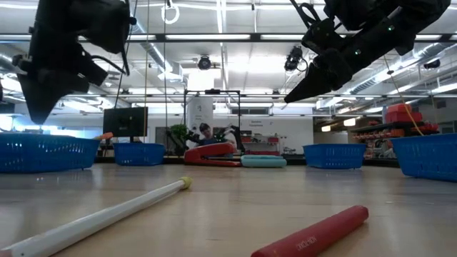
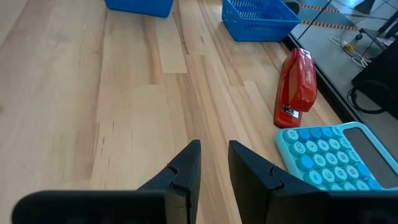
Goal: Sort crayons/erasers/pens/pencils in bins
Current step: Put the yellow colored pencil into the bottom left bin
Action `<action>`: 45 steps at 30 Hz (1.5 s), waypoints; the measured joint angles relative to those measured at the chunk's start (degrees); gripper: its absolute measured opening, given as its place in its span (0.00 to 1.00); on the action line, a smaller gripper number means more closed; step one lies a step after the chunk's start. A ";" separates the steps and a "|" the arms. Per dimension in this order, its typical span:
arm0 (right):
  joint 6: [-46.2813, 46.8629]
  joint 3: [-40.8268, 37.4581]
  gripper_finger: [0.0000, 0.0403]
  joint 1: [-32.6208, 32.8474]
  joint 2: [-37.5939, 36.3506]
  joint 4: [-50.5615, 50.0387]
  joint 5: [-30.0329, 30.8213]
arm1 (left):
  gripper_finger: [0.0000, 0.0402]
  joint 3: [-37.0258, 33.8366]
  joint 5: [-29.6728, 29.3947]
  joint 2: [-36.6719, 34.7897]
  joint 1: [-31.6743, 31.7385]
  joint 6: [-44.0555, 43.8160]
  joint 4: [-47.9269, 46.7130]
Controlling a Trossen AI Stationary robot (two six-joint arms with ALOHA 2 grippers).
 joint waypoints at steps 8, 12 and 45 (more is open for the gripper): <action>-0.35 0.00 0.22 0.00 0.00 -0.02 -0.02 | 0.27 -0.42 -3.82 -0.01 3.22 1.33 -7.72; -1.00 0.00 0.22 -0.04 0.00 0.00 0.00 | 0.34 -0.42 -7.16 -0.01 3.36 2.33 -8.58; -2.07 0.00 0.22 -0.04 0.00 -0.15 0.00 | 0.51 -6.83 -8.67 0.12 16.33 19.78 9.02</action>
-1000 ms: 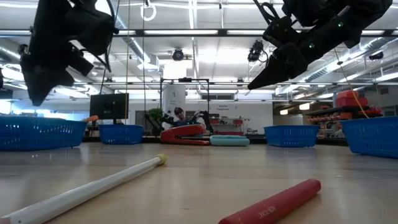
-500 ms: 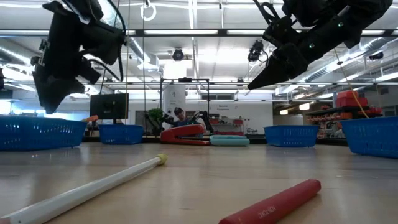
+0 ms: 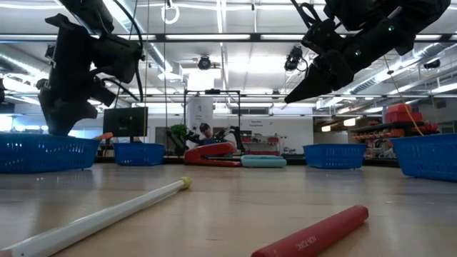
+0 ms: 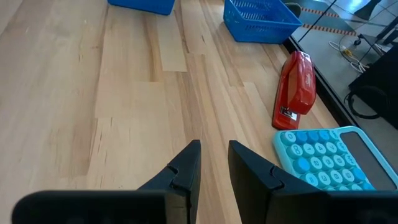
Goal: Sort crayons/erasers/pens/pencils in bins
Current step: Put the yellow colored pencil into the bottom left bin, then put the white colored pencil into the middle left bin
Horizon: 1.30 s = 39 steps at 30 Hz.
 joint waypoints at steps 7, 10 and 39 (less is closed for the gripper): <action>0.00 0.00 0.22 0.00 0.00 -0.02 -0.02 | 0.46 0.01 0.46 0.00 0.00 0.44 2.22; -0.02 0.00 0.22 0.00 0.01 -0.02 -0.01 | 0.43 0.01 0.48 0.00 0.00 0.44 2.25; 3.20 0.00 0.22 0.03 0.00 0.11 0.00 | 0.10 19.17 -23.63 -0.55 -12.53 -6.86 0.03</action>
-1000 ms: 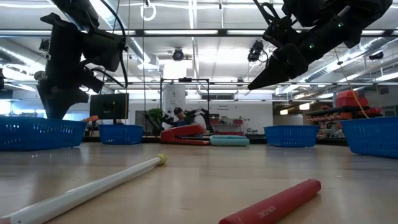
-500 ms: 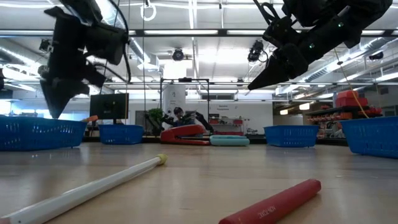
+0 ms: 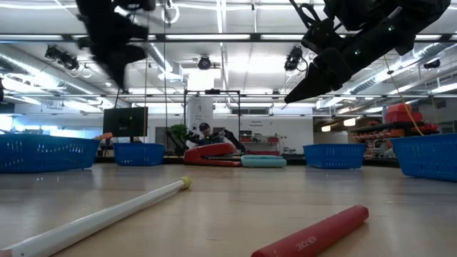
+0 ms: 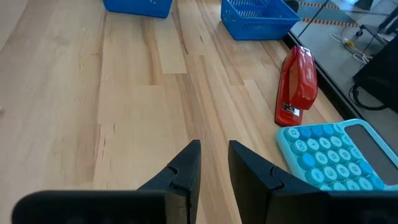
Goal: Sort crayons/erasers/pens/pencils in bins
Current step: Put the white colored pencil into the middle left bin
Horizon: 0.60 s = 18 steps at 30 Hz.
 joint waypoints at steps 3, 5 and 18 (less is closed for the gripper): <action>0.76 0.00 0.22 0.02 0.02 0.29 0.00 | 0.09 -3.51 -7.41 0.07 -3.75 8.99 20.11; 2.65 0.00 0.22 0.02 0.01 0.45 -0.01 | 0.07 -6.41 -6.43 0.07 -4.35 18.42 37.39; 8.95 0.00 0.22 3.68 0.02 2.72 -6.28 | 0.03 -24.58 33.19 0.91 5.47 41.71 102.63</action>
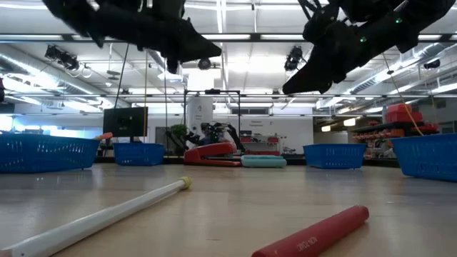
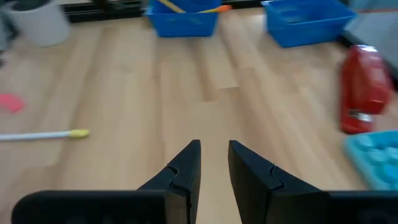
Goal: Sort crayons/erasers/pens/pencils in bins
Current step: Put the white colored pencil into the middle left bin
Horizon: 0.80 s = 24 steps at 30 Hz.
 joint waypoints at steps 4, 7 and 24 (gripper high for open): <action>-1.05 0.11 0.22 2.41 -0.02 -0.35 -0.23 | 0.05 -3.04 11.66 2.49 5.13 0.02 11.07; -1.12 3.19 0.22 3.53 0.00 -5.85 0.82 | 0.02 -2.35 18.95 4.48 8.56 0.00 14.05; -13.94 40.87 0.22 6.56 27.26 -41.98 -1.85 | 0.04 -1.03 36.11 4.91 15.65 0.74 10.38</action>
